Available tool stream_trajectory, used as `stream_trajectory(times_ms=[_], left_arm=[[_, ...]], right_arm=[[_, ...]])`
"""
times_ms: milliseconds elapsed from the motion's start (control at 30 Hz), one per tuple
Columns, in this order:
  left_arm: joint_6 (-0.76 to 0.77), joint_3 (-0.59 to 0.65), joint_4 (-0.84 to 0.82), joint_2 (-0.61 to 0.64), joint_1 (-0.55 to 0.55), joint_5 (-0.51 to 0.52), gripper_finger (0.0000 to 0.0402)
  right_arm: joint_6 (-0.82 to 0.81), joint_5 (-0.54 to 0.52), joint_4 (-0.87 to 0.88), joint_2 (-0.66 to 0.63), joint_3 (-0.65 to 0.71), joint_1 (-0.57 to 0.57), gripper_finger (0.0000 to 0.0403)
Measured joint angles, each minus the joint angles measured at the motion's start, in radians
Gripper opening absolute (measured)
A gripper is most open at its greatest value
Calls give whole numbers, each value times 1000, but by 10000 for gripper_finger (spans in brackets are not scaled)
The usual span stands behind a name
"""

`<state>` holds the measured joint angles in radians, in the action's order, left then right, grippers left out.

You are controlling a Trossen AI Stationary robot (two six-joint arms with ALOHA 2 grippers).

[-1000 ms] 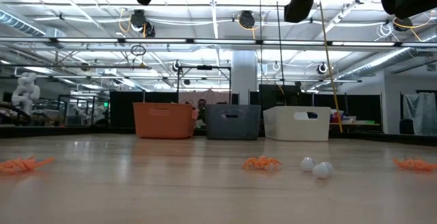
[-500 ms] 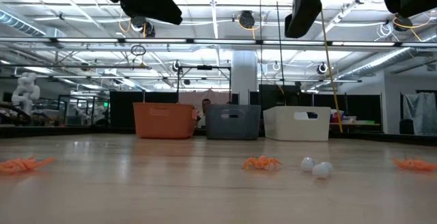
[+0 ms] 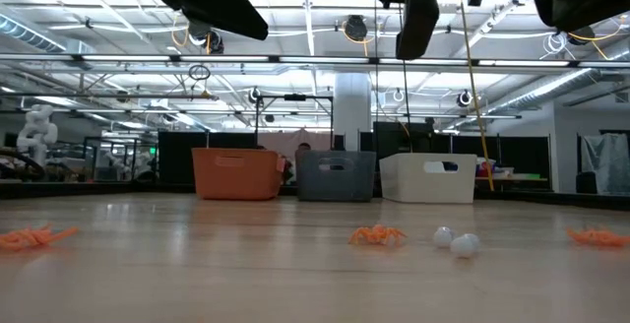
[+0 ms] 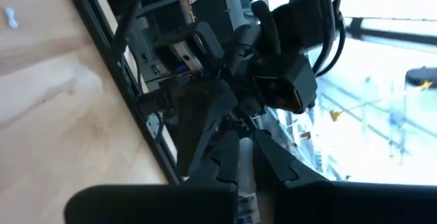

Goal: Sort Halloween decoration
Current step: Put the white bone toy into the white bin

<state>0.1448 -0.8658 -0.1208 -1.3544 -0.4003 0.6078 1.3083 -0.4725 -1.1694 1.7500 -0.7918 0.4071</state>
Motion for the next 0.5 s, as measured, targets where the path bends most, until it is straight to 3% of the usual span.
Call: stream_trajectory(times_ms=[267,500], left_arm=[[7,0,23,0,1,0,146],[6,0,32,0,1,0,146]], right_arm=[[-234,-116,-12,-21,1,-28,2],[-403,-308,181,-158,1,-109,2]])
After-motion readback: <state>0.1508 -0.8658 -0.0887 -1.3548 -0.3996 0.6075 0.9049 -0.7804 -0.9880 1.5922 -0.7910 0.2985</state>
